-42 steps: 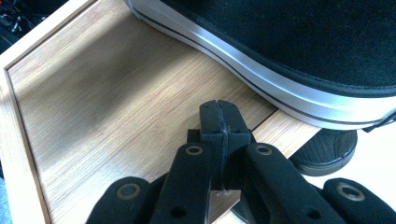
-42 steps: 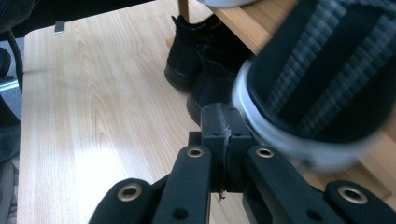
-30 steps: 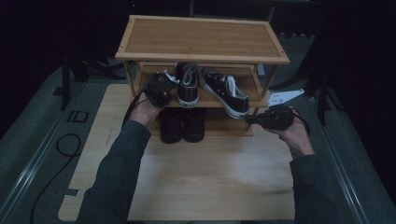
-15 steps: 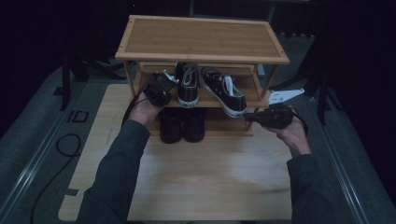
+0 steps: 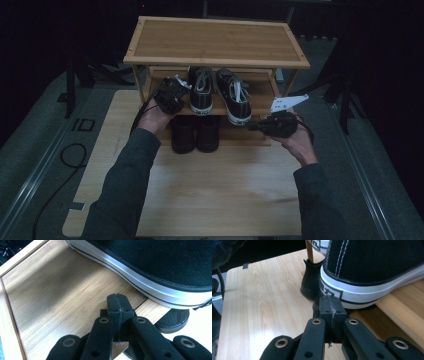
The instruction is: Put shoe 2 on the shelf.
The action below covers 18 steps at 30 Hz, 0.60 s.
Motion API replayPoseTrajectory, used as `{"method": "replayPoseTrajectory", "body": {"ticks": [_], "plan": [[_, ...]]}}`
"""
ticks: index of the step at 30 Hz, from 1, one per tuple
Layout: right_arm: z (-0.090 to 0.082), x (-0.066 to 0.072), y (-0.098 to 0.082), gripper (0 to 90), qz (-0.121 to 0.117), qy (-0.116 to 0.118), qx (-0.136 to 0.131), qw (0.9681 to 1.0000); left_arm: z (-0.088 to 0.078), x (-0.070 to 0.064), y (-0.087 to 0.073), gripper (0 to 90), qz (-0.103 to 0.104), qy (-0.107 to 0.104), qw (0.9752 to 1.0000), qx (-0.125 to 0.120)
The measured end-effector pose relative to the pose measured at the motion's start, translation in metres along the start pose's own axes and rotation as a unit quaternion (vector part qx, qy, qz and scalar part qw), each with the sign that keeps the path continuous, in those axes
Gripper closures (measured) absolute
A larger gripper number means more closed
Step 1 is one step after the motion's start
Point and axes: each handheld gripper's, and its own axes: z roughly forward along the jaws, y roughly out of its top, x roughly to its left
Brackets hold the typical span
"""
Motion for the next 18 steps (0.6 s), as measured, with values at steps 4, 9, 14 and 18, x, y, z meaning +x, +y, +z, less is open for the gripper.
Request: {"method": "replayPoseTrajectory", "body": {"ticks": [4, 9, 14, 18], "plan": [[0.008, 0.000, 0.008, 90.0, 0.000, -0.020, -0.009, 0.9998, 0.000, 0.000, 0.000, 90.0, 0.001, 0.001, 1.0000, -0.001], [0.014, 0.001, 0.013, 90.0, 0.001, -0.013, -0.018, 0.9998, 0.000, 0.000, 0.000, 90.0, 0.001, -0.001, 1.0000, -0.001], [0.016, 0.002, 0.012, 90.0, 0.003, -0.014, -0.025, 0.9996, 0.000, -0.001, 0.000, 90.0, 0.003, 0.004, 1.0000, 0.000], [0.017, 0.004, 0.011, 90.0, 0.003, -0.019, -0.032, 0.9993, 0.000, -0.001, 0.000, 90.0, 0.004, 0.004, 1.0000, 0.001]]}}
